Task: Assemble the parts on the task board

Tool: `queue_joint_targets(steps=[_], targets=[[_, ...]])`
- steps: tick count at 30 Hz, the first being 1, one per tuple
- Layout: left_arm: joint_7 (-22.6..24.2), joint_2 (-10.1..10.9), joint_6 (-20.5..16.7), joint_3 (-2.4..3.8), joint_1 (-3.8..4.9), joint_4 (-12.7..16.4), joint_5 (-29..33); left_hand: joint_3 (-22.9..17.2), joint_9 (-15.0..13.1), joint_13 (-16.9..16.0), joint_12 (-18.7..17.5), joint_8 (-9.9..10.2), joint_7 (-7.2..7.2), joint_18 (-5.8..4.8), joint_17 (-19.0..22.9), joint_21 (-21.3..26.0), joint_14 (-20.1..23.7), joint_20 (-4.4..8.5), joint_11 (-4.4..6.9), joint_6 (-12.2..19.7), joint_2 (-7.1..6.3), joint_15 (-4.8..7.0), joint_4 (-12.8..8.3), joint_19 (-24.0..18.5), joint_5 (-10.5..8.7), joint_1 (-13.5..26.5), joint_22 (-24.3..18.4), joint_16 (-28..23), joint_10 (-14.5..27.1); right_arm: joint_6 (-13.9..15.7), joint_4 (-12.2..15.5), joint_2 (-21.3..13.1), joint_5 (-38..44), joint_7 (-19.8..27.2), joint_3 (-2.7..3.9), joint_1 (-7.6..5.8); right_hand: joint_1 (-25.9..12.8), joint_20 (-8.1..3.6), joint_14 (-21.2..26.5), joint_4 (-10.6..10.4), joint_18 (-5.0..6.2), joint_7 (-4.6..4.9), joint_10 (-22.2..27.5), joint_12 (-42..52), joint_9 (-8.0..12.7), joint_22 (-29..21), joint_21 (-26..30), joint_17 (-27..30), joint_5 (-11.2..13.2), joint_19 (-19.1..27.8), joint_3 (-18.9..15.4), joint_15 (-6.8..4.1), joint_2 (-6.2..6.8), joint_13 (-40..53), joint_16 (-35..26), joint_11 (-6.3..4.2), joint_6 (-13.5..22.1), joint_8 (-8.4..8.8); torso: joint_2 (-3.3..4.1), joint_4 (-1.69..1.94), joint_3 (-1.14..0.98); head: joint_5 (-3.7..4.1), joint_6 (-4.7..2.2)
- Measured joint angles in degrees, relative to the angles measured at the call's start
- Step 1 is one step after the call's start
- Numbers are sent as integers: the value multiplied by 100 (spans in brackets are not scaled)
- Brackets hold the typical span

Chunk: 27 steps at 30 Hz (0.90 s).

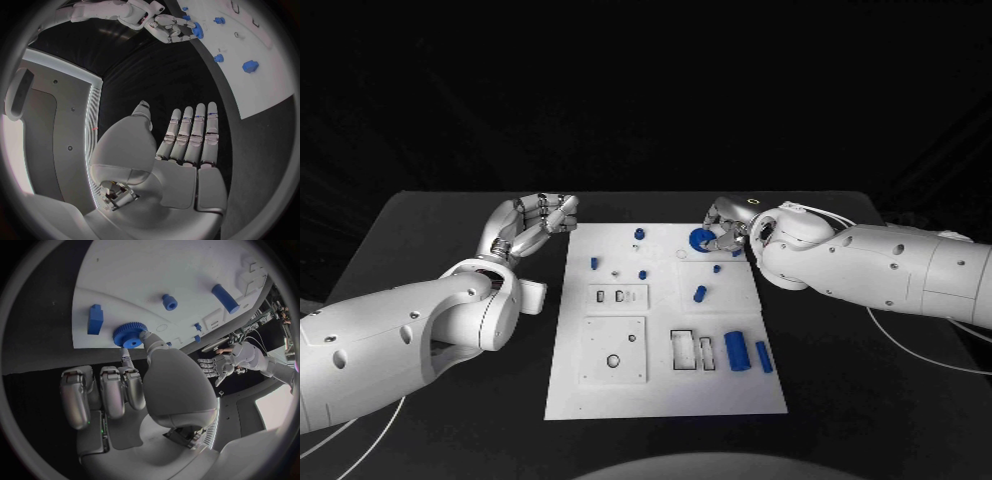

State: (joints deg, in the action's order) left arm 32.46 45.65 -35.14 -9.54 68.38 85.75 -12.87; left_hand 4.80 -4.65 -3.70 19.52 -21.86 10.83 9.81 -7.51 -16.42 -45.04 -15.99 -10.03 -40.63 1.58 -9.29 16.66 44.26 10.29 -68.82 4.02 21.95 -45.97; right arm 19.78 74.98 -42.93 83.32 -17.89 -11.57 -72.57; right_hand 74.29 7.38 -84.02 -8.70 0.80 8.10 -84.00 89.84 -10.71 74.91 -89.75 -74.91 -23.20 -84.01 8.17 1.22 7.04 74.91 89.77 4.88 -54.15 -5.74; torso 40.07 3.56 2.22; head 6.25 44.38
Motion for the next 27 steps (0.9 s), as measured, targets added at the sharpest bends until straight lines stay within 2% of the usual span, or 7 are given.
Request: queue_joint_targets(steps=[10,17,19,21,27], targets=[[-4,13,0,0,0,2,0,0,1,0,0,27,0,0,1,0,0,0,0,0,0,0,0,0,0,0,0,0,0,-88,-7,41,13,-78,8,-6,23,0,0,70,0,0,0,0,-47,-1,0,0,0,0,70,0,20,0,0,0,1,-26,1,0,0,-1,1],[-5,17,-2,0,0,2,0,0,1,0,0,27,0,0,1,0,0,0,0,0,0,0,0,0,0,0,0,0,0,-108,1,57,29,-125,16,-13,145,0,0,248,0,-20,0,0,-167,4,0,-4,7,0,266,0,-101,-1,0,0,-130,-168,2,2,0,-9,2],[-6,17,-2,0,0,2,0,0,1,0,0,27,0,0,1,0,0,0,0,0,0,0,0,0,0,0,0,0,0,-108,6,58,33,-134,18,-16,175,0,0,287,0,-7,0,0,-200,4,0,-4,-2,0,318,0,-132,-1,0,0,-173,-205,2,2,0,-13,1],[-6,17,-2,0,0,2,0,0,1,0,0,27,0,0,1,0,0,0,0,0,0,0,0,0,0,0,0,0,0,-105,12,58,39,-140,23,-22,221,0,0,350,0,23,0,0,-200,4,0,-4,-45,0,381,0,-177,-1,0,-43,-204,-249,2,2,-1,-18,-2],[-7,14,-2,0,0,1,0,0,2,0,0,27,0,0,2,0,0,0,0,0,0,0,0,0,0,0,0,0,0,-47,41,52,60,-145,22,-21,274,0,-1,460,0,115,0,0,-197,3,0,-4,-80,0,489,-43,-228,3,0,-43,-295,-249,2,2,-2,-29,-12]])
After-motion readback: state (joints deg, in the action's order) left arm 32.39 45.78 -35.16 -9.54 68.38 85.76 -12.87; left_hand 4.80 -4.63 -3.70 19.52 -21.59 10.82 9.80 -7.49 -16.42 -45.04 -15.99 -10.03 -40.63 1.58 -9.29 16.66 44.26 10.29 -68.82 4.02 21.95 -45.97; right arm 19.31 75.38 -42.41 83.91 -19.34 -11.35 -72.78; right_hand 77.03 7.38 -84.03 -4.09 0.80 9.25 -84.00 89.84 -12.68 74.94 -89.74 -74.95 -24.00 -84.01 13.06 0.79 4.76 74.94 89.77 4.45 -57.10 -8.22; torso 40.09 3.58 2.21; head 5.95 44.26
